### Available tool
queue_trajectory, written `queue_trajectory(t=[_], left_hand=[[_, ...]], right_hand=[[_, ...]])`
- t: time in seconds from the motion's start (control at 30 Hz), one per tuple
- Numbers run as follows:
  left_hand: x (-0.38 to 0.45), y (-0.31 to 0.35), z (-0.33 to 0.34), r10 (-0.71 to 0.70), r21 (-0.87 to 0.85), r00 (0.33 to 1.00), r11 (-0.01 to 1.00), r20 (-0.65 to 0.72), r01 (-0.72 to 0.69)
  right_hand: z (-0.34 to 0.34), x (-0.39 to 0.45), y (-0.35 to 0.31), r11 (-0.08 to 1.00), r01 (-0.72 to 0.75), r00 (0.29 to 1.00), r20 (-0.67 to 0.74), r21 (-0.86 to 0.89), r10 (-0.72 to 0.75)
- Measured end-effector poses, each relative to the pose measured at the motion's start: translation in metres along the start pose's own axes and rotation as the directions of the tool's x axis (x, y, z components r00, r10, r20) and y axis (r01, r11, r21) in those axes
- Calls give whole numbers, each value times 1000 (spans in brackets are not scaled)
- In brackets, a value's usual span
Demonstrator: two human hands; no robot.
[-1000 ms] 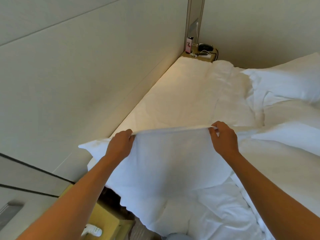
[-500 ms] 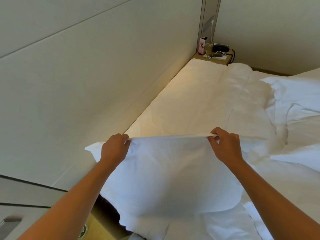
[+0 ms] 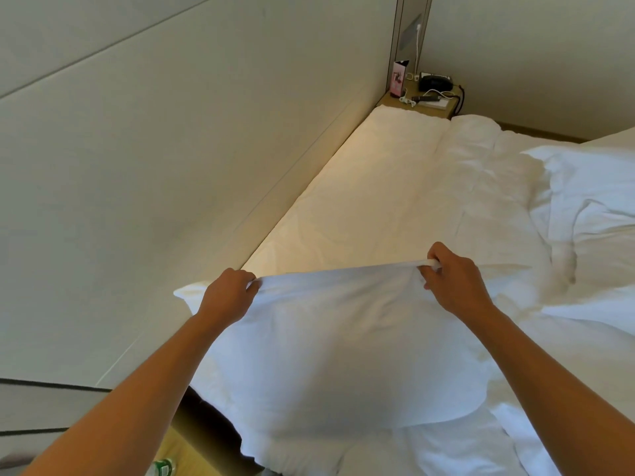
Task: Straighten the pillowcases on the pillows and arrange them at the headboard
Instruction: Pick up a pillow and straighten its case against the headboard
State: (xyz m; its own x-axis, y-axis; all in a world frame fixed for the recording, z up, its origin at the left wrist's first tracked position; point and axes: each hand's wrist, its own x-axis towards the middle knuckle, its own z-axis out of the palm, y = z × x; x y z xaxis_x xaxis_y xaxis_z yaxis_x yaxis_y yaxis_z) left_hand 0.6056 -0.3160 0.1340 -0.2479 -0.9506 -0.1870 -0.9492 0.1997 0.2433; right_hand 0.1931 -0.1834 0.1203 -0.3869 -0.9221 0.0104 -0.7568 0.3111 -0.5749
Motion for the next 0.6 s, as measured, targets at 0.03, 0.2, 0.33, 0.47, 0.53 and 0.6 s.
queue_trajectory(t=[0.03,0.2,0.33,0.47,0.53,0.6], left_hand=[[3,-2,1,9,-13,1000,1000,5,-9],[10,-8,4,83,-141,994,987,72,-72],[9,-10,5,67,-126,997,990,35,-62],[6,-11,-3,6,-131,998,991,-63,-14],[4,-13,-12,-13,-151,992,989,-123,-6],[0,-19,-25,-40,-179,982,984,-183,7]], right_hand=[[1,0,-1,1000,9,1000,-11,-30,-9],[5,1,-3,994,36,999,-35,-104,-40],[3,8,-14,999,-4,999,-51,-44,2],[-2,14,-30,999,15,998,-65,-47,-18],[-4,18,-40,997,30,997,-66,-65,-35],[-9,25,-56,996,71,994,-73,-61,-76]])
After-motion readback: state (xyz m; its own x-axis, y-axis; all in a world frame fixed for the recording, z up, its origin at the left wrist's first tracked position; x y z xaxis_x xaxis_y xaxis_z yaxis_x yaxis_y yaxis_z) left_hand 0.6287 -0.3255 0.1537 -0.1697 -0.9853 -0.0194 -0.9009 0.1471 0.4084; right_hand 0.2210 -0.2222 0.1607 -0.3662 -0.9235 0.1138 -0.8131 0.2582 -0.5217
